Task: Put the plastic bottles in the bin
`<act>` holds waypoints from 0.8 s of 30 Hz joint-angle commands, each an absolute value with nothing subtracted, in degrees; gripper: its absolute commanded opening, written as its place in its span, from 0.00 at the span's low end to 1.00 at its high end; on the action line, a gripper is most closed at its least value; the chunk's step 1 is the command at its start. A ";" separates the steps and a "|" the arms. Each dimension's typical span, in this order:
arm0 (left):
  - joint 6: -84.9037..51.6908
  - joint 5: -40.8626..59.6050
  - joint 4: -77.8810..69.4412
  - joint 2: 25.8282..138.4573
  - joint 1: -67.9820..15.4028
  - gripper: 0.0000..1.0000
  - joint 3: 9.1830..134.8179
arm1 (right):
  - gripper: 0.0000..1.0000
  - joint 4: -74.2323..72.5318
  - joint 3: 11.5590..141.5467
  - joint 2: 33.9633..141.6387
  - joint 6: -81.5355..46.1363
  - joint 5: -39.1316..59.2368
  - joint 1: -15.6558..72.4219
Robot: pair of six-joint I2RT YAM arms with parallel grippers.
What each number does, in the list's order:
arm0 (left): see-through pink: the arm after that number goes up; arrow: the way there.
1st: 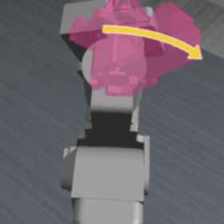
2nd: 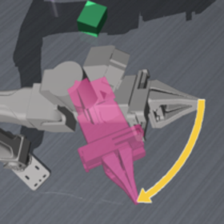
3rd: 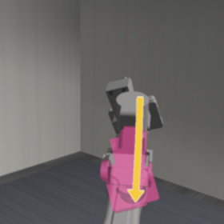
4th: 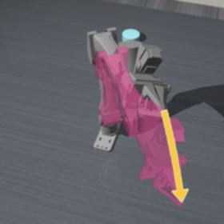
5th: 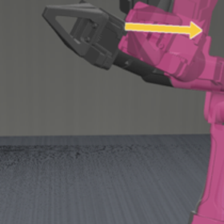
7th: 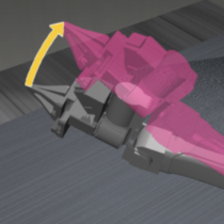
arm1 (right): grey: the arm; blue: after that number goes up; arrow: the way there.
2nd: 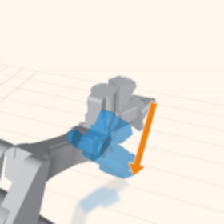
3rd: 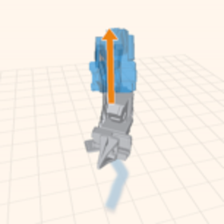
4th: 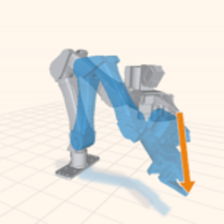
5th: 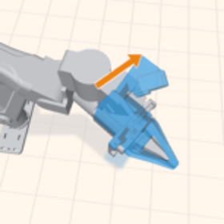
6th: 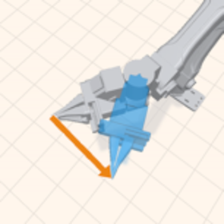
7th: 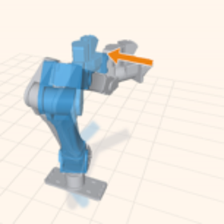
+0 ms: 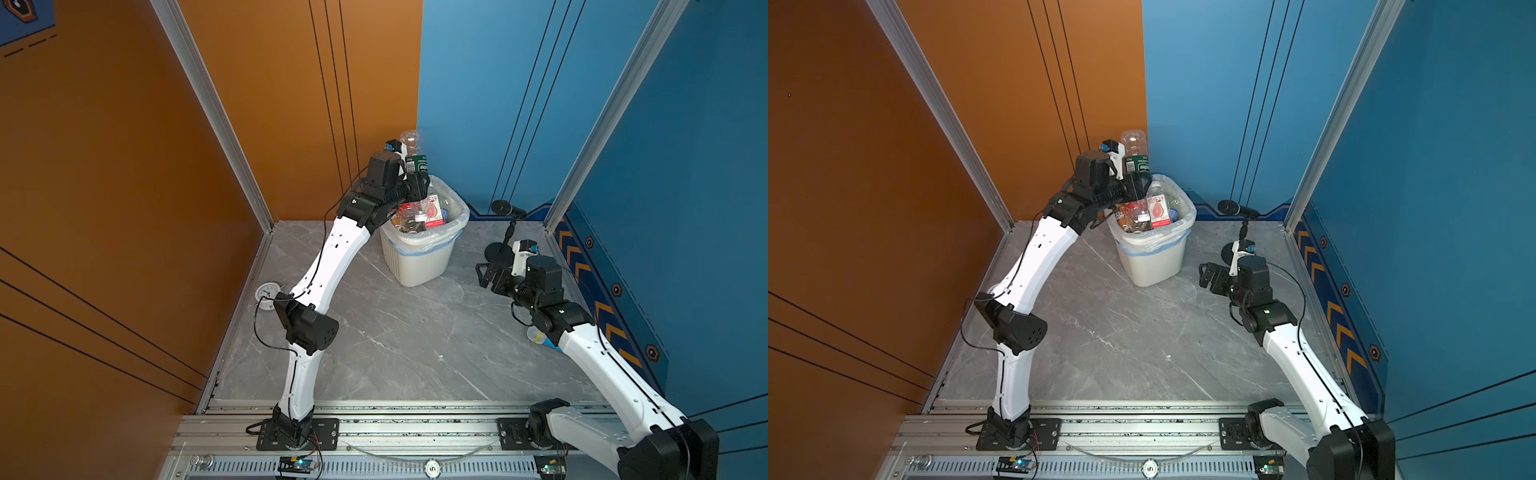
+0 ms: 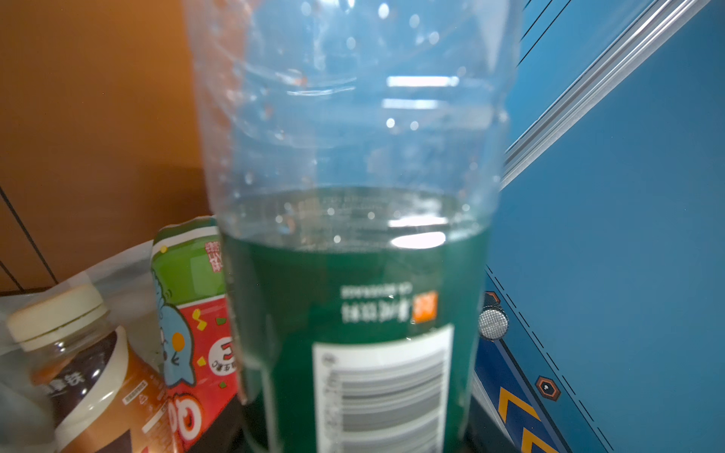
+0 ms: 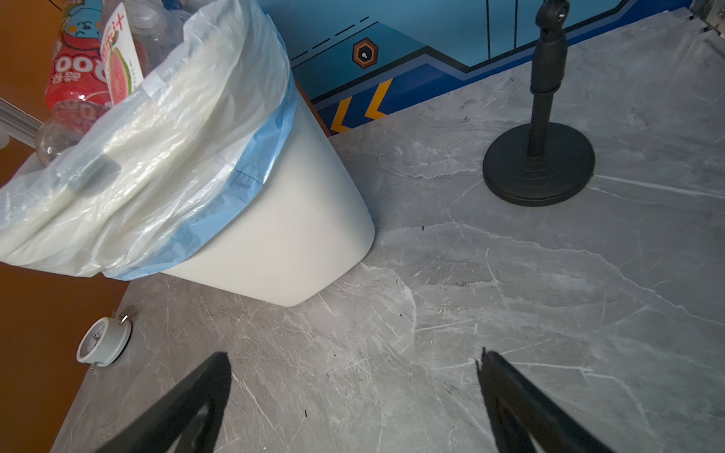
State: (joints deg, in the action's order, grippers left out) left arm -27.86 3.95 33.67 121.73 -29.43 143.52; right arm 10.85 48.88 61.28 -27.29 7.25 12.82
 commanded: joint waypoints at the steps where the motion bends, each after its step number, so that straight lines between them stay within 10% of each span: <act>1: -27.59 5.21 35.73 123.52 -28.55 0.78 145.11 | 1.00 12.20 48.37 60.51 -26.99 5.92 12.30; 3: -27.80 4.52 36.94 123.84 -28.17 0.99 144.80 | 1.00 12.22 48.34 60.47 -26.99 6.02 12.16; 17: -26.69 4.97 34.56 114.56 -26.97 0.98 138.93 | 1.00 12.77 49.28 61.62 -26.39 5.83 11.64; 24: -23.41 4.68 15.42 96.12 -26.68 0.98 113.51 | 1.00 14.65 50.29 60.73 -24.99 3.98 10.16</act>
State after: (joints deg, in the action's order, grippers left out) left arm -26.30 4.56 26.61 103.61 -27.35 121.47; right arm 12.27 48.90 61.34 -26.74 6.26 11.00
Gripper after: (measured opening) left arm 0.976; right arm 0.995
